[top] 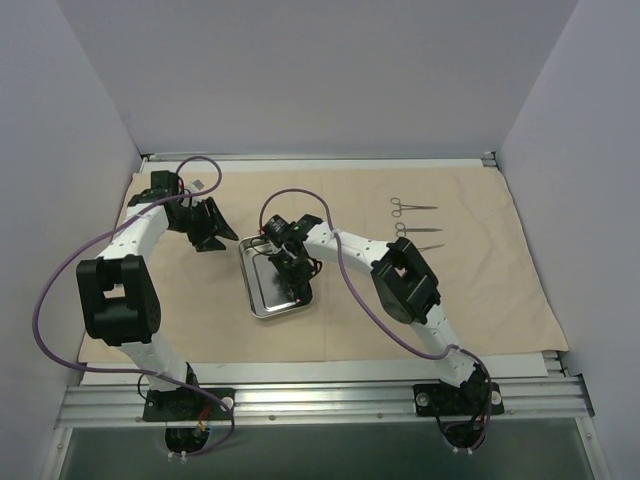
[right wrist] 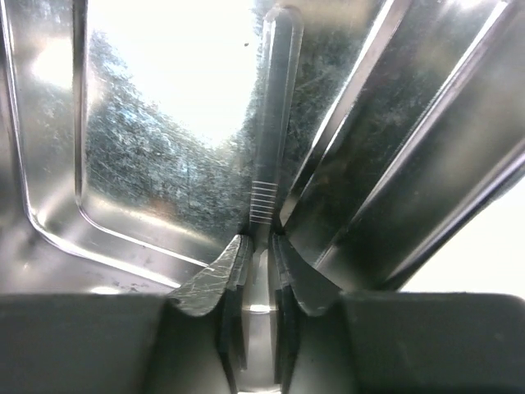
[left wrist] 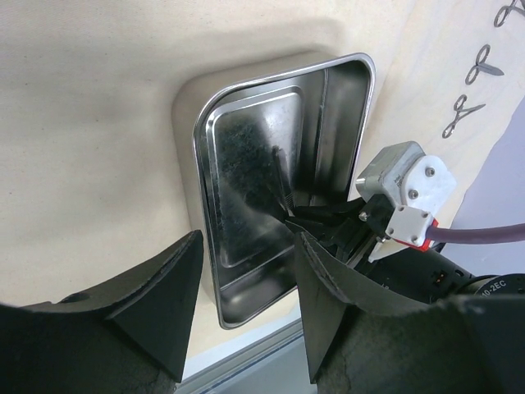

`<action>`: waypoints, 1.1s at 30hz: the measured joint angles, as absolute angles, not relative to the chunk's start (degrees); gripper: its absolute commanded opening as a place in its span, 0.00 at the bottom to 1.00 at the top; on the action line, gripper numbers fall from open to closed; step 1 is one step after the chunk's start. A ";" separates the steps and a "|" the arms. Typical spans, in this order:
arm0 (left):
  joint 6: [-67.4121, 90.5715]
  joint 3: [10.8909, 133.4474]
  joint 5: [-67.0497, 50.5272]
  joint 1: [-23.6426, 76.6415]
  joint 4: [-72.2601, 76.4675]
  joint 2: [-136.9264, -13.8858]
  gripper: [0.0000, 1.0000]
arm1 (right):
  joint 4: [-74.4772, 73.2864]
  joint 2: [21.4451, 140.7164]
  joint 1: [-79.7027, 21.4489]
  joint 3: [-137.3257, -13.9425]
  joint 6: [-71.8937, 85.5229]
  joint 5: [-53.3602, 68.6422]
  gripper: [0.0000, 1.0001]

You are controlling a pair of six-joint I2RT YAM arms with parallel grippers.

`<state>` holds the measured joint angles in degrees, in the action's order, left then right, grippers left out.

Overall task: Open and lay out the surgical kit
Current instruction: Adjust the medical item in the container.

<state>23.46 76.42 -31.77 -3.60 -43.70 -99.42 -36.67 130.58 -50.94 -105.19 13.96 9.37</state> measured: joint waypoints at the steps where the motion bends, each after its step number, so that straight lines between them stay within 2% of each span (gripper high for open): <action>1: 23.42 76.42 -31.77 -3.60 -43.72 -99.42 0.57 | -36.51 130.50 -50.94 -105.06 14.04 9.54 0.07; 4: 23.33 76.42 -31.77 -3.60 -43.79 -99.42 0.57 | -36.34 130.34 -50.94 -104.84 14.15 9.91 0.00; 33: 22.90 78.74 -30.30 -3.66 -47.00 -99.02 0.57 | -30.61 127.48 -46.61 -105.25 13.52 17.61 0.00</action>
<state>22.90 78.74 -30.30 -3.66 -47.00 -99.02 -30.61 127.48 -46.61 -105.25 13.52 17.61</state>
